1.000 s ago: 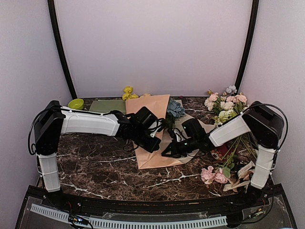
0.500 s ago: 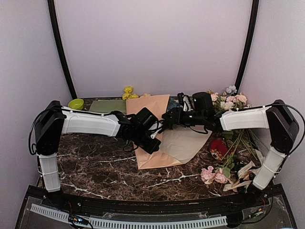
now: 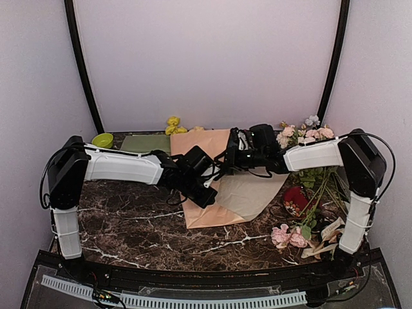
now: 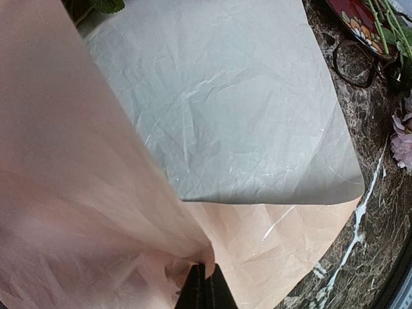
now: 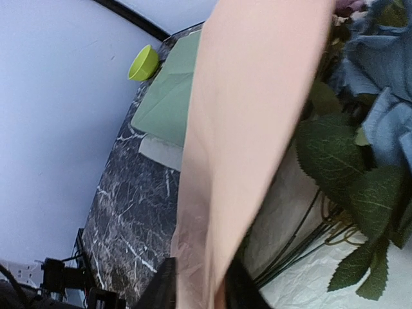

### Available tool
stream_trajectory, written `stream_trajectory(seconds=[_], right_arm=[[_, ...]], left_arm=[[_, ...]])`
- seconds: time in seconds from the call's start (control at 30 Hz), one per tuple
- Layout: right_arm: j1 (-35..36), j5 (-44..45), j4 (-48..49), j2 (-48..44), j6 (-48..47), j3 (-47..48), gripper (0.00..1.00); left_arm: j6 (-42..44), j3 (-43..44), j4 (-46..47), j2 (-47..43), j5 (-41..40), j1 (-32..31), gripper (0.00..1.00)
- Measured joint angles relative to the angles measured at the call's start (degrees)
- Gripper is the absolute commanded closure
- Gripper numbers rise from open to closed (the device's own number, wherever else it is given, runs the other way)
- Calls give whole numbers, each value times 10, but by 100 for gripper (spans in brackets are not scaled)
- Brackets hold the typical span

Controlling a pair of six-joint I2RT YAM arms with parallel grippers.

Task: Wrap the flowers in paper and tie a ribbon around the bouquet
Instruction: Pass from the left arm to the right

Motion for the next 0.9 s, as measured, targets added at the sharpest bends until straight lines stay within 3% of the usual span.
stream_trajectory(seconds=[0.03, 0.1, 0.2, 0.37, 0.63, 0.9], right_arm=[[0, -10, 1, 3, 5, 5, 99], [-2, -28, 5, 8, 5, 8, 100], [-8, -49, 25, 13, 12, 4, 100], [-26, -69, 45, 24, 16, -8, 100], [-34, -80, 38, 33, -1, -1, 100], [-35, -85, -9, 33, -35, 24, 100]], left_arm=[[1, 0, 0, 0, 0, 0, 100], [4, 0, 0, 0, 0, 0, 99], [17, 4, -1, 1, -1, -2, 81], [74, 28, -4, 1, -22, -30, 68], [180, 68, 18, 29, -68, -98, 69], [211, 89, 16, 118, -97, -88, 71]])
